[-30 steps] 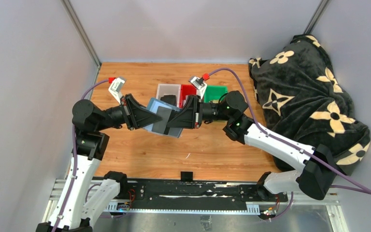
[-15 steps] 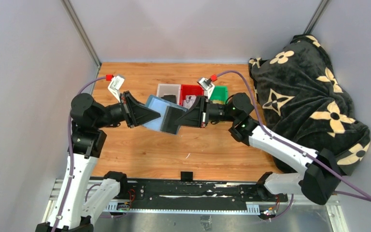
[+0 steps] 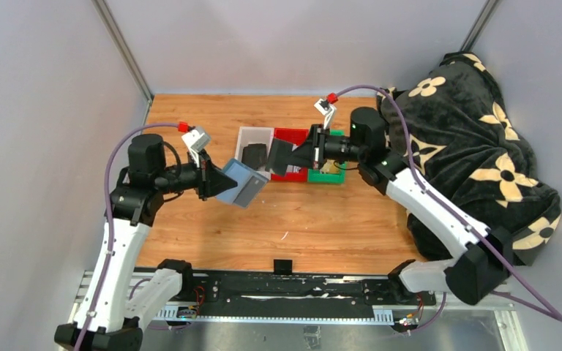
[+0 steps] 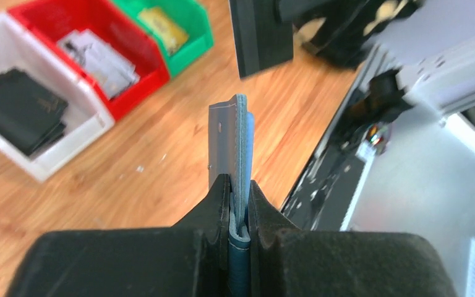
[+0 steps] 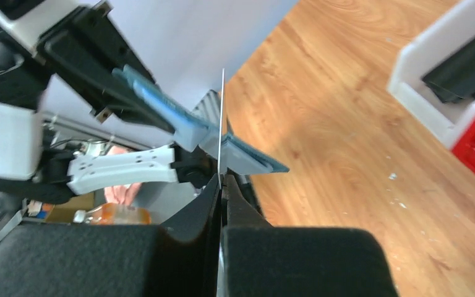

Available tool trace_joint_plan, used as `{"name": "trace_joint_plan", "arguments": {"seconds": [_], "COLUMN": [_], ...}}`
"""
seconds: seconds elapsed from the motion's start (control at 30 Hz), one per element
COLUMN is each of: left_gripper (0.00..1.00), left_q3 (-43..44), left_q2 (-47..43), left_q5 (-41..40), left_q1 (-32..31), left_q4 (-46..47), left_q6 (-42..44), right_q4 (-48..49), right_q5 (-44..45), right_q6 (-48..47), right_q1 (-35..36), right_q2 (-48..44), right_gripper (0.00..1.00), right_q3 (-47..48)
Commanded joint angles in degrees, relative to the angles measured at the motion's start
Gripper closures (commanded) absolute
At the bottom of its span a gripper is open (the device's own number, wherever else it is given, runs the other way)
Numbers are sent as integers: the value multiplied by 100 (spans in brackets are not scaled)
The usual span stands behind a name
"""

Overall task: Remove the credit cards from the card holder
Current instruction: Place the credit card in the storage box.

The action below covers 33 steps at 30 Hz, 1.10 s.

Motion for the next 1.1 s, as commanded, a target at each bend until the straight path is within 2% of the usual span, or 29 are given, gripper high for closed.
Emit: {"name": "trace_joint_plan", "arguments": {"seconds": [0.0, 0.17, 0.37, 0.5, 0.67, 0.77, 0.87, 0.9, 0.97, 1.07], "left_gripper": [98, 100, 100, 100, 100, 99, 100, 98, 78, 61], "left_q3": [-123, -454, -1157, -1607, -2280, -2818, -3591, -3714, -3888, -3668], "left_q2": [323, 707, 1324, 1617, 1702, 1763, 1781, 1750, 1589, 1057], "left_q5": [-538, -1283, -2408, -3352, -4471, -4998, -5537, -5577, -5492, -4837], "left_q1": [24, -76, -218, -275, -521, -637, -754, -765, -768, -769], "left_q4": [-1427, -1747, -1660, -815, 676, 1894, 3594, 3928, 3980, 2701], "left_q6": [2438, 3859, 5719, 6322, 7188, 7659, 8074, 8156, 8050, 7703], "right_q4": [-1253, -1538, -2007, -2405, -2721, -2754, -2850, -2883, -2955, -3001], "right_q5": [595, 796, 1059, 1226, 1356, 1389, 1480, 1537, 1645, 1780], "right_q6": [-1020, -1278, -1421, -1441, -1356, -1245, -1247, -1262, -1344, -1432], "right_q1": [-119, -112, -81, -76, -19, -7, 10, 21, 35, 42], "right_q2": [878, 2284, 3837, 4888, 5869, 6292, 6613, 6677, 6806, 6903], "right_gripper": [100, 100, 100, 100, 100, 100, 100, 100, 100, 98], "right_q3": [586, 1637, 3106, 4259, 5368, 5820, 6144, 6208, 6312, 6350]}}
